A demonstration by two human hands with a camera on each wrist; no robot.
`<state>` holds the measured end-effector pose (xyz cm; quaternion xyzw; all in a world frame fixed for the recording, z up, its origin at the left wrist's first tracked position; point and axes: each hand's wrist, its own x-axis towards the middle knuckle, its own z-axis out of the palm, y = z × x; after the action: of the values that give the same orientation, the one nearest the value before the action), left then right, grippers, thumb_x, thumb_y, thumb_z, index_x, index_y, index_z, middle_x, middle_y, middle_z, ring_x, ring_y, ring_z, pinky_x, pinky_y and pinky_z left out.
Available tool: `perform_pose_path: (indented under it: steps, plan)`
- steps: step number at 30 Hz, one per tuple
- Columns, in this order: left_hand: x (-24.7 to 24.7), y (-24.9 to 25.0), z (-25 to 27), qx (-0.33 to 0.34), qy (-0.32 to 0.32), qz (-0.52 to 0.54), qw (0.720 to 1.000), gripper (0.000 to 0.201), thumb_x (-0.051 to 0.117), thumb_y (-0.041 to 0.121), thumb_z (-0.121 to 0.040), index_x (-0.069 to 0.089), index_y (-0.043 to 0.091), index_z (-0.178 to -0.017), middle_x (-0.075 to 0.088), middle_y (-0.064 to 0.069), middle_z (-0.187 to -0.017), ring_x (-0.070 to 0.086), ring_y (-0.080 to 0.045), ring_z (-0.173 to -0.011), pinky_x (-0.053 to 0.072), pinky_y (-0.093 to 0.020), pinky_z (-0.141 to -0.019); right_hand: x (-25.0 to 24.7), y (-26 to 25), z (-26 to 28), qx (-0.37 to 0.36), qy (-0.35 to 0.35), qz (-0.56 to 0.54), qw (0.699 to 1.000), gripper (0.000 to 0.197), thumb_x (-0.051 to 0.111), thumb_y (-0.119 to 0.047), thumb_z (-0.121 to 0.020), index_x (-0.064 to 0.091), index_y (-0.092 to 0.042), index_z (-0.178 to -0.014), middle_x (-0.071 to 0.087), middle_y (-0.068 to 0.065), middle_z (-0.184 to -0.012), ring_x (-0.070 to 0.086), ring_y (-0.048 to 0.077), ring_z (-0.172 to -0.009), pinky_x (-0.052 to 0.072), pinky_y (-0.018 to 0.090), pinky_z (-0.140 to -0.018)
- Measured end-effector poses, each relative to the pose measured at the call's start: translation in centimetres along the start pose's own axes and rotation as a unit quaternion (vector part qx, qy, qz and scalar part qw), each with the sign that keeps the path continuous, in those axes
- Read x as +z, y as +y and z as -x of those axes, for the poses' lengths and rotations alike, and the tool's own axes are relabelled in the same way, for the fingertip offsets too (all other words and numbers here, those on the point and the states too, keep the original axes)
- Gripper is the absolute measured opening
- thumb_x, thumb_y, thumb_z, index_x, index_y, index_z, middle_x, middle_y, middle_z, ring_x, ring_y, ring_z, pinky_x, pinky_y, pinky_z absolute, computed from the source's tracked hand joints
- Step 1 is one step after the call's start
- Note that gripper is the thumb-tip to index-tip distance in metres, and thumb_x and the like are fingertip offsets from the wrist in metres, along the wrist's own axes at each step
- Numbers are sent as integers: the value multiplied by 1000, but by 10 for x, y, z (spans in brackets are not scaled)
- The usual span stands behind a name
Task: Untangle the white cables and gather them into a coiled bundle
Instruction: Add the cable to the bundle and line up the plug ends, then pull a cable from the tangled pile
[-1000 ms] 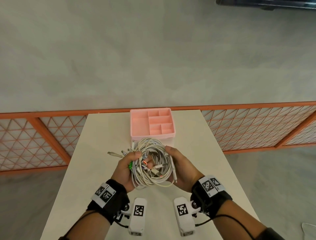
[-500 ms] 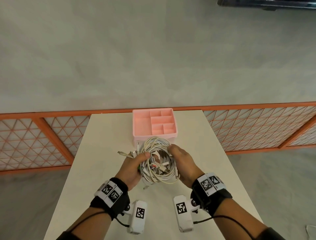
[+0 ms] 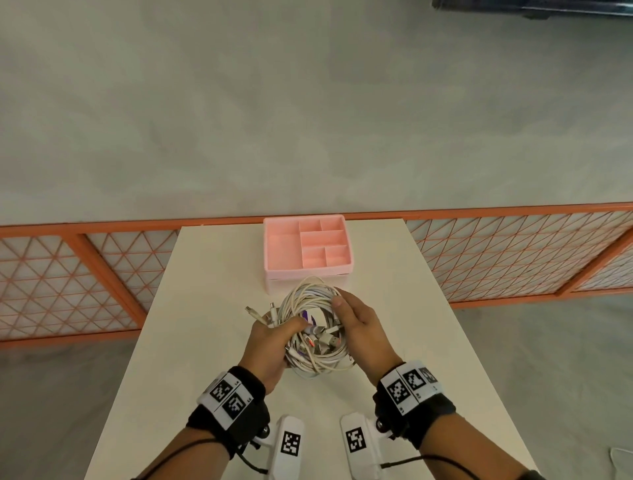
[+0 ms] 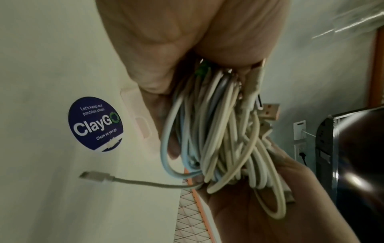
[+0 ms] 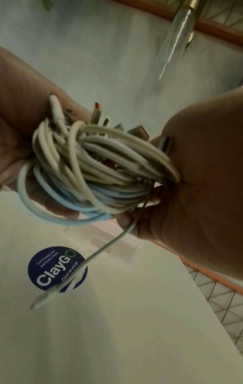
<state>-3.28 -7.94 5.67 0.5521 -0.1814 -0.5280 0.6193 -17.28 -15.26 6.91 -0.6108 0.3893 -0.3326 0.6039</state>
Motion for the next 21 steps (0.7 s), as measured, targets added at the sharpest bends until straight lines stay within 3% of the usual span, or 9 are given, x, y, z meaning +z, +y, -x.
perform_pose_path:
  steps: [3, 6, 11, 16, 19, 21]
  plan:
    - [1, -1, 0, 21, 4, -6, 1000, 23, 67, 0, -80, 71, -6, -102, 70, -33, -103, 71, -44, -91, 57, -48, -76, -4, -6, -1, 47, -14, -29, 998, 31, 45, -29, -104, 66, -16, -123, 74, 0, -112, 68, 15, -107, 51, 35, -100]
    - [3, -1, 1, 38, 2, -8, 999, 22, 66, -4, -78, 69, -10, -99, 69, -35, -102, 68, -49, -95, 57, -52, -81, -10, -8, -2, 84, -39, -45, 995, 34, 45, -32, -103, 68, -14, -121, 74, 4, -112, 68, 20, -108, 50, 39, -101]
    - [9, 6, 2, 22, -2, 2, 1000, 40, 69, 6, -66, 68, -13, -101, 67, -37, -106, 67, -51, -98, 53, -61, -87, -13, -10, -2, 97, -54, -69, 991, 37, 45, -41, -102, 67, -20, -124, 72, 3, -118, 66, 21, -113, 45, 47, -106]
    - [7, 9, -2, 5, 13, 16, 1000, 45, 70, 9, -64, 65, -15, -102, 68, -32, -97, 69, -41, -84, 55, -46, -75, -16, -15, 1, 136, -46, -115, 983, 38, 45, -44, -100, 75, -21, -103, 75, 5, -100, 70, 22, -93, 53, 41, -89]
    - [7, 11, -1, 6, 19, 8, 1000, 36, 70, 10, -63, 69, -11, -93, 67, -28, -88, 69, -37, -76, 53, -42, -70, -18, -14, 4, 119, -57, -122, 984, 31, 47, -37, -101, 75, -25, -107, 75, 9, -104, 69, 24, -90, 53, 45, -85]
    - [7, 10, -2, 3, 31, 9, 999, 35, 70, 10, -63, 70, -9, -93, 68, -27, -85, 69, -37, -75, 53, -41, -69, -17, -11, 5, 122, -42, -111, 985, 37, 46, -45, -100, 76, -24, -103, 75, 12, -101, 70, 27, -87, 54, 44, -80]
